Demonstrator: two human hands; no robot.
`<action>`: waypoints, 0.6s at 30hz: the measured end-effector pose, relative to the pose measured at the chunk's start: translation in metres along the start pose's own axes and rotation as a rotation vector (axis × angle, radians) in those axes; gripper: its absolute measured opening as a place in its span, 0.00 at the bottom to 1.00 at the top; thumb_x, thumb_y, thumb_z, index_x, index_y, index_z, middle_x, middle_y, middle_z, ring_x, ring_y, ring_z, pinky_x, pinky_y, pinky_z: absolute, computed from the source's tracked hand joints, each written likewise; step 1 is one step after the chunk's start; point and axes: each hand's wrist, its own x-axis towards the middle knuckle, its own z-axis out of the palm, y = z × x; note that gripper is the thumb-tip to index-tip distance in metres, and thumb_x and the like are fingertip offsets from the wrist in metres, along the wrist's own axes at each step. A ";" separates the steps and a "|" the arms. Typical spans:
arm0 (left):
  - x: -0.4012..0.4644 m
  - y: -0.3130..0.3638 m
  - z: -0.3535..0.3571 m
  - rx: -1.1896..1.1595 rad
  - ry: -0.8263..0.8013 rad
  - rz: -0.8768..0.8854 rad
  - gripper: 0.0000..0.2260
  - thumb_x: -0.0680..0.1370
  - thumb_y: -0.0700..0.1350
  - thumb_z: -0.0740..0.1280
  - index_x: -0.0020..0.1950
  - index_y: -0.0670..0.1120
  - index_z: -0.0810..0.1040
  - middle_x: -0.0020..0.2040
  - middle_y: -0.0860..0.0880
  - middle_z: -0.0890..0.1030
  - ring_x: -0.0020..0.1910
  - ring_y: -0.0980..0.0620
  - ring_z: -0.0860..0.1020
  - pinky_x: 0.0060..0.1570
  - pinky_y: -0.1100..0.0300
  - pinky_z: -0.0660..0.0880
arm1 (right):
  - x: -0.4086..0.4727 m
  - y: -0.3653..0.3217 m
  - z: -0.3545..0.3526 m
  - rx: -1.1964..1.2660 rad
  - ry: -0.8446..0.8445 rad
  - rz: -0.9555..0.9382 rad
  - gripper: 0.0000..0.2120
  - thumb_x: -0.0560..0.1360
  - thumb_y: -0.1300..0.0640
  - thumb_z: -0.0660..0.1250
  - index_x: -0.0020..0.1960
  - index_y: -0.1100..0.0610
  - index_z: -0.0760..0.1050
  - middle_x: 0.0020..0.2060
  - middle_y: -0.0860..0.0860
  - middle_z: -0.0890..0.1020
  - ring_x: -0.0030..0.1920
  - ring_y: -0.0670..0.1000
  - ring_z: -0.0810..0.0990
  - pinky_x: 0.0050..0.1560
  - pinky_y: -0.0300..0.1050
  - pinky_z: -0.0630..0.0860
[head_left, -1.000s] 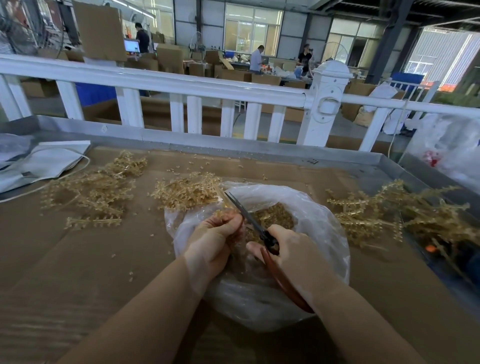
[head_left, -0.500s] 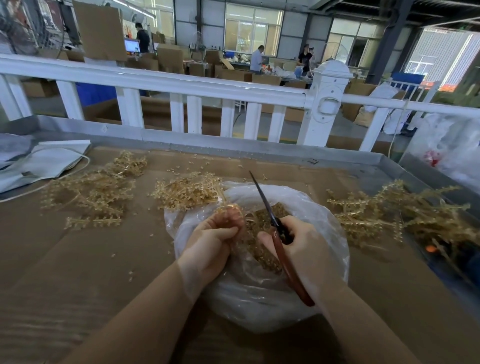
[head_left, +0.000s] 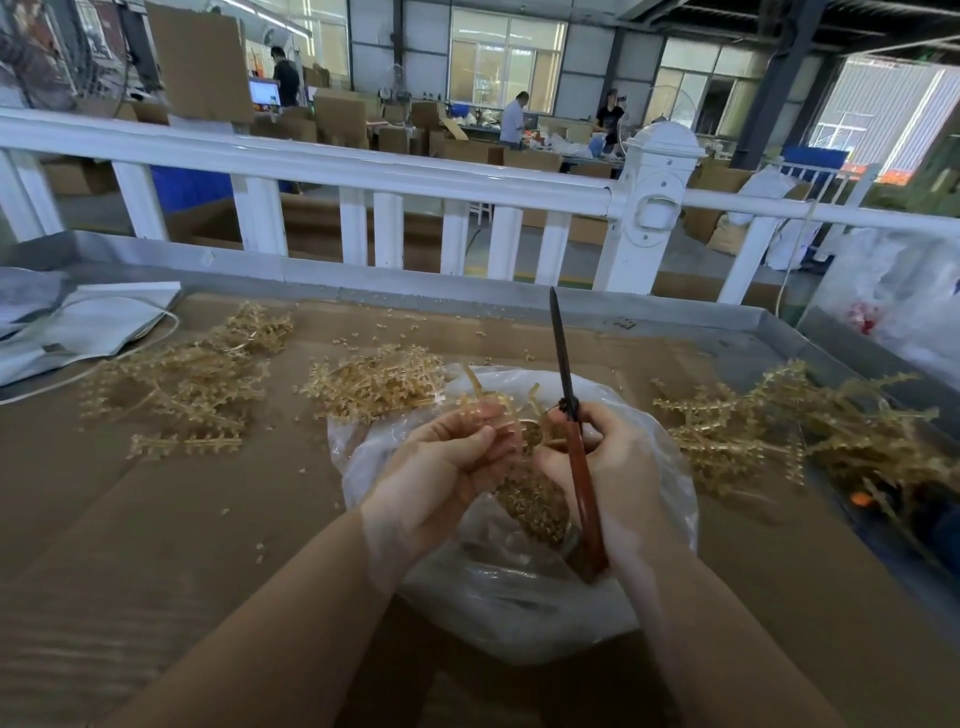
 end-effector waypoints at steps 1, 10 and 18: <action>0.000 0.001 -0.002 0.035 -0.003 -0.012 0.10 0.76 0.29 0.61 0.54 0.36 0.78 0.43 0.41 0.84 0.41 0.49 0.83 0.39 0.60 0.81 | 0.000 -0.001 -0.001 0.001 0.019 -0.007 0.14 0.71 0.66 0.71 0.41 0.47 0.75 0.39 0.50 0.83 0.38 0.44 0.82 0.40 0.36 0.78; 0.002 -0.006 -0.013 0.211 0.261 0.084 0.06 0.72 0.31 0.68 0.47 0.38 0.78 0.39 0.43 0.83 0.35 0.51 0.83 0.33 0.63 0.80 | -0.007 0.004 -0.004 -0.364 -0.003 -0.190 0.10 0.73 0.50 0.72 0.50 0.53 0.78 0.34 0.35 0.72 0.37 0.25 0.72 0.38 0.17 0.64; 0.005 -0.013 -0.015 0.273 0.313 0.161 0.07 0.72 0.33 0.70 0.48 0.42 0.78 0.44 0.42 0.82 0.42 0.49 0.82 0.39 0.60 0.79 | -0.016 0.030 0.016 -0.512 0.014 -0.273 0.12 0.75 0.46 0.68 0.56 0.50 0.76 0.44 0.44 0.82 0.46 0.43 0.80 0.48 0.36 0.76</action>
